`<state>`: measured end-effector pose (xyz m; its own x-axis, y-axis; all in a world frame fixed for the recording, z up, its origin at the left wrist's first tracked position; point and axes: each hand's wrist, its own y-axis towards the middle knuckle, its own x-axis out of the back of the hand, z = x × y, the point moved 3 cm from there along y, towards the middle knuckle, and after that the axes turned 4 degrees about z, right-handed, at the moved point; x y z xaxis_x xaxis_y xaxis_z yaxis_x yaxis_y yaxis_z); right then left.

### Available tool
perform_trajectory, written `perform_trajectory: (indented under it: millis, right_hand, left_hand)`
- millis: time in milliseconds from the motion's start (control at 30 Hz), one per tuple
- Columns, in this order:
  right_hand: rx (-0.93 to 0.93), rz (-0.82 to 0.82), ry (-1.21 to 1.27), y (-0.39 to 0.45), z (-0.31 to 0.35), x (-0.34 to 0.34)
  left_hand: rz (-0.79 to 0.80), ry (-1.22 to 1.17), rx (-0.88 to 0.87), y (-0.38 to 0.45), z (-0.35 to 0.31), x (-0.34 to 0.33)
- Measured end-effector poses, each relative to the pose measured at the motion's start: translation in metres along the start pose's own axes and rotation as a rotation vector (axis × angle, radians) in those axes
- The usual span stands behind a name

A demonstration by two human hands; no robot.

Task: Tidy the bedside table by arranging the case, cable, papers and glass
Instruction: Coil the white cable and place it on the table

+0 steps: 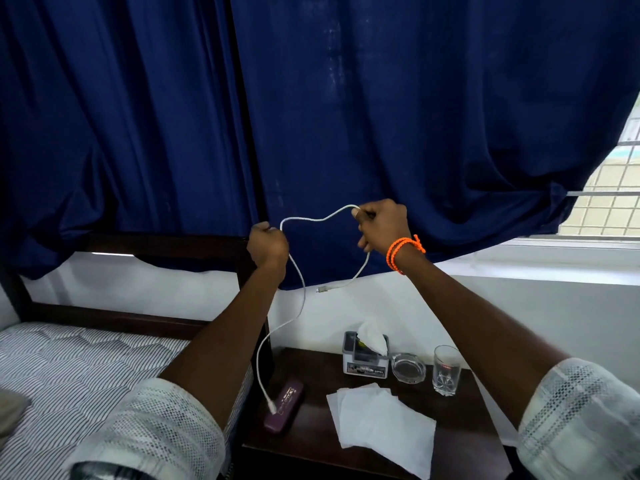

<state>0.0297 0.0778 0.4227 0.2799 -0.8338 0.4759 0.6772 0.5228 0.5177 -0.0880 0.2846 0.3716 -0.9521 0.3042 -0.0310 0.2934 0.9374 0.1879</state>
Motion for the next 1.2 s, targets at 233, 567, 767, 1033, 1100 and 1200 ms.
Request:
perform_trajectory:
  millis: [233,567,767,1033,1100,1200]
  right_hand:
    - [0.003,0.017,0.015,-0.001,0.005,-0.007]
    - [0.025,0.011,0.040,-0.003,0.014,-0.017]
    - [-0.053,0.011,0.076,-0.005,-0.004,-0.011]
    - [-0.069,0.096,-0.099,-0.003,-0.020,-0.018]
    - [-0.004,0.066,-0.082,-0.003,-0.013,-0.020]
    - [0.103,0.019,-0.138,0.000,-0.001,-0.023]
  left_hand:
    - [-0.009,0.086,-0.327,-0.013,-0.009,-0.002]
    - [0.455,0.310,-0.572,-0.027,-0.015,-0.033]
    - [0.536,0.328,-0.551,-0.032,-0.008,-0.036]
    - [0.405,0.422,-0.749,-0.032,-0.031,-0.033]
    - [0.456,0.470,-0.802,-0.031,-0.036,-0.036]
    - [0.488,0.527,-0.849,-0.030,-0.041,-0.039]
